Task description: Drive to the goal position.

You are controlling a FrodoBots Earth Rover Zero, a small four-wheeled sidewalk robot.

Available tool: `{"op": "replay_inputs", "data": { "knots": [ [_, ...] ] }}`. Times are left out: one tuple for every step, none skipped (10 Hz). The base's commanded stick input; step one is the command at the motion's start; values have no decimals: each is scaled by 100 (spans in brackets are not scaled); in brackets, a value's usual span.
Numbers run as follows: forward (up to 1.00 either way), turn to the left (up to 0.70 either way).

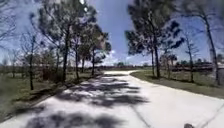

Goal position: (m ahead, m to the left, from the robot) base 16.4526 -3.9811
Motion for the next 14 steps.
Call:
{"op": "replay_inputs", "data": {
  "knots": [
    [70, 0],
    [70, 0],
    [70, 0],
    [70, 0],
    [70, 0],
    [70, 0],
    [70, 0],
    [70, 0],
    [70, 0],
    [70, 0],
    [70, 0],
    [70, 0],
    [70, 0],
    [70, 0]
  ]
}}
